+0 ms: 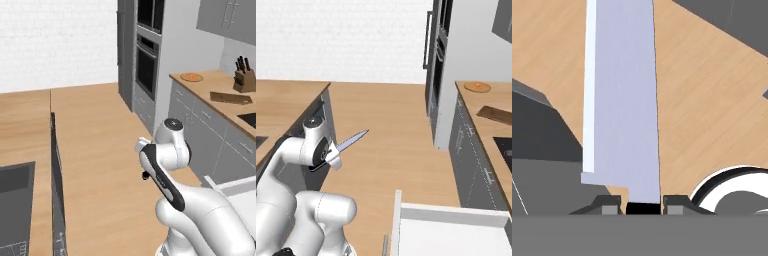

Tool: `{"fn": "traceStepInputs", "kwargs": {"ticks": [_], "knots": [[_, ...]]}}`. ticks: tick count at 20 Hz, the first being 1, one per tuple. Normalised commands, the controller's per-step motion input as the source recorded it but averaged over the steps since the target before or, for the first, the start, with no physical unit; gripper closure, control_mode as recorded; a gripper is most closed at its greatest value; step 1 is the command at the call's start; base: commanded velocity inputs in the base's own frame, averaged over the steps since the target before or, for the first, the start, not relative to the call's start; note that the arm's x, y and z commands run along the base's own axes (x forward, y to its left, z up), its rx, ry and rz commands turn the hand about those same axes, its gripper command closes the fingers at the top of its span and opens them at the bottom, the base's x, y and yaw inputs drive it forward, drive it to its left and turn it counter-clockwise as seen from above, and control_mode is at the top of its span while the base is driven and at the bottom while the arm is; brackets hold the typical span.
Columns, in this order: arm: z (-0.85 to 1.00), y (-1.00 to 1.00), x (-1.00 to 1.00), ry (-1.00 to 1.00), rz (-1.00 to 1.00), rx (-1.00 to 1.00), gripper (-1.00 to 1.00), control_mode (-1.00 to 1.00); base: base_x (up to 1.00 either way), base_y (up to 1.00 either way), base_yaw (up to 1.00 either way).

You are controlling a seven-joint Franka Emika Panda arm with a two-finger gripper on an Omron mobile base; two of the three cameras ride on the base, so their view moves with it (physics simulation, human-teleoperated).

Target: Pick up the knife from the drawer and place it on the cutting board. Then place the meat from the plate to the cutting board.

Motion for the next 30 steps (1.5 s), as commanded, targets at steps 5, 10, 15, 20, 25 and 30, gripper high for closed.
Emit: {"fn": "traceStepInputs", "kwargs": {"ticks": [5, 10, 15, 20, 25, 30], "knots": [[0.0, 0.0, 0.0, 0.0, 0.0, 0.0, 1.0, 1.0, 1.0, 0.16, 0.0], [0.0, 0.0, 0.0, 0.0, 0.0, 0.0, 1.0, 1.0, 1.0, 0.05, -0.02], [0.0, 0.0, 0.0, 0.0, 0.0, 0.0, 1.0, 1.0, 1.0, 0.0, -0.12], [0.0, 0.0, 0.0, 0.0, 0.0, 0.0, 1.0, 1.0, 1.0, 0.0, -0.47], [0.0, 0.0, 0.0, 0.0, 0.0, 0.0, 1.0, 1.0, 0.61, 0.0, -0.76], [0.0, 0.0, 0.0, 0.0, 0.0, 0.0, 1.0, 1.0, 0.41, -0.03, -0.78]]}}
